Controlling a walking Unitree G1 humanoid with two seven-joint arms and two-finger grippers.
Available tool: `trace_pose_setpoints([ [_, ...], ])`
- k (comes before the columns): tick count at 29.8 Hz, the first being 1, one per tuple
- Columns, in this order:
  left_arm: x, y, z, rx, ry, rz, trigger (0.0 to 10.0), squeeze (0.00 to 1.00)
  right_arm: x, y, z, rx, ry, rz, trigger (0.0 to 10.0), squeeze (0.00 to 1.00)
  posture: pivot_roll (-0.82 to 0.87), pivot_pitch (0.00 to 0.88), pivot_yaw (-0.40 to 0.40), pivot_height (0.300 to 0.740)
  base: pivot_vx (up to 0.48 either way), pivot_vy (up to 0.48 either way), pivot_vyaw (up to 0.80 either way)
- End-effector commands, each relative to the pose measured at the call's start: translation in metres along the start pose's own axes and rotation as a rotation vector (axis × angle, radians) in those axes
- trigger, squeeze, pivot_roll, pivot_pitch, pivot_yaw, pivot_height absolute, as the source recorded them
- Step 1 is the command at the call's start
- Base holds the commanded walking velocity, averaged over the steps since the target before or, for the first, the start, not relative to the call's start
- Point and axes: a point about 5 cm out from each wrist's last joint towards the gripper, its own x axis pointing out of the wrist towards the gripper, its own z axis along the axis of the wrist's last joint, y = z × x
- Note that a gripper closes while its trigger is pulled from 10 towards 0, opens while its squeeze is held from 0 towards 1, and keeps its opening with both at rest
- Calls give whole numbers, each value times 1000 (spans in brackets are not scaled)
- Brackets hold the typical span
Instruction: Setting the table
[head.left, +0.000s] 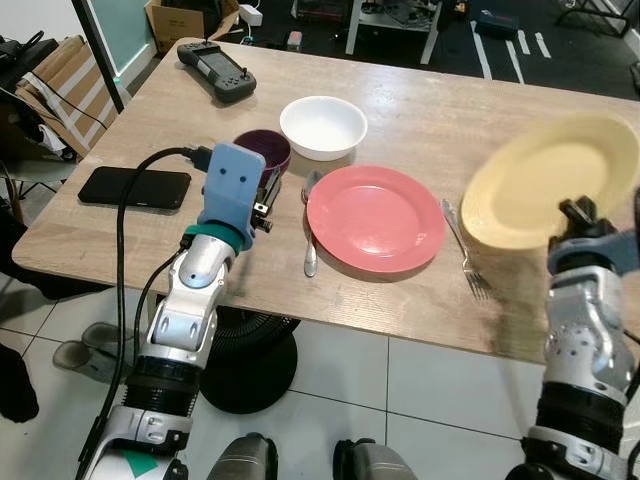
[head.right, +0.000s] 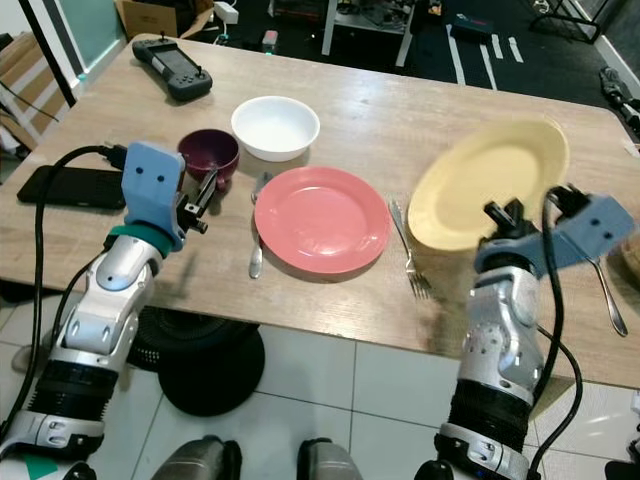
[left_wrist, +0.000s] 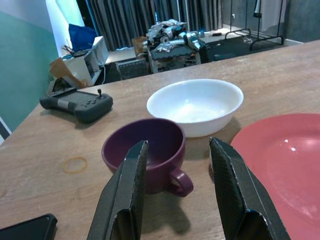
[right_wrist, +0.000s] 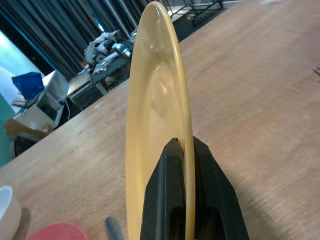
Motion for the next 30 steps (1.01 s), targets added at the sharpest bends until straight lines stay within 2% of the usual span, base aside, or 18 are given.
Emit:
trace_pose_setpoints([
  [1,-1,-4,0,-12,10,-28,10000,0,2,-26,8,79,5,-57,10000,0,54,28,47,740,0,0,0],
  [4,-1,-4,0,-12,10,-28,10000,0,2,-26,8,79,5,-57,10000,0,54,28,47,740,0,0,0],
  [5,-1,-8,1,-14,13,-62,10000,0,-1,-50,14,141,20,-93,10000,0,48,40,59,740,0,0,0],
  [6,-1,-8,1,-14,13,-62,10000,0,-1,-50,14,141,20,-93,10000,0,48,40,59,740,0,0,0],
  [7,-2,-16,5,14,-10,-147,10000,0,-5,-72,21,194,10,-138,10000,0,46,47,66,740,0,0,0],
  [8,-2,-16,5,14,-10,-147,10000,0,-5,-72,21,194,10,-138,10000,0,46,47,66,740,0,0,0],
  [9,-2,-26,11,71,-45,-252,10000,0,-9,-86,26,241,-5,-173,10000,0,46,52,70,740,0,0,0],
  [11,-2,-26,11,71,-45,-252,10000,0,-9,-86,26,241,-5,-173,10000,0,46,52,70,740,0,0,0],
  [12,-4,-36,29,192,-133,-505,10000,0,-13,-95,29,268,-31,-205,10000,0,48,58,78,740,0,0,0],
  [13,-4,-36,29,192,-133,-505,10000,0,-13,-95,29,268,-31,-205,10000,0,48,58,78,740,0,0,0],
  [14,-5,-38,36,221,-155,-599,10000,0,-15,-96,30,276,-37,-209,10000,0,48,58,78,740,0,0,0],
  [16,-5,-38,36,221,-155,-599,10000,0,-15,-96,30,276,-37,-209,10000,0,48,58,78,740,0,0,0],
  [17,-7,-36,46,216,-161,-726,10000,0,-16,-97,30,297,-29,-207,10000,0,45,58,80,740,0,0,0],
  [19,-7,-36,46,216,-161,-726,10000,0,-16,-97,30,297,-29,-207,10000,0,45,58,80,740,0,0,0],
  [20,-9,-34,53,201,-158,-835,10000,0,-17,-94,26,334,11,-171,10000,0,44,56,78,740,0,0,0],
  [21,-8,-32,59,208,-165,-887,10000,0,-20,-86,19,366,73,-113,10000,0,34,56,79,740,0,0,0],
  [26,-7,-35,64,204,-182,-942,10000,0,-28,-67,1,409,194,1,10000,0,24,56,73,740,0,0,0],
  [30,-10,-41,68,164,-192,-984,10000,0,-31,-55,-5,438,224,63,10000,0,18,53,66,740,0,0,0],
])
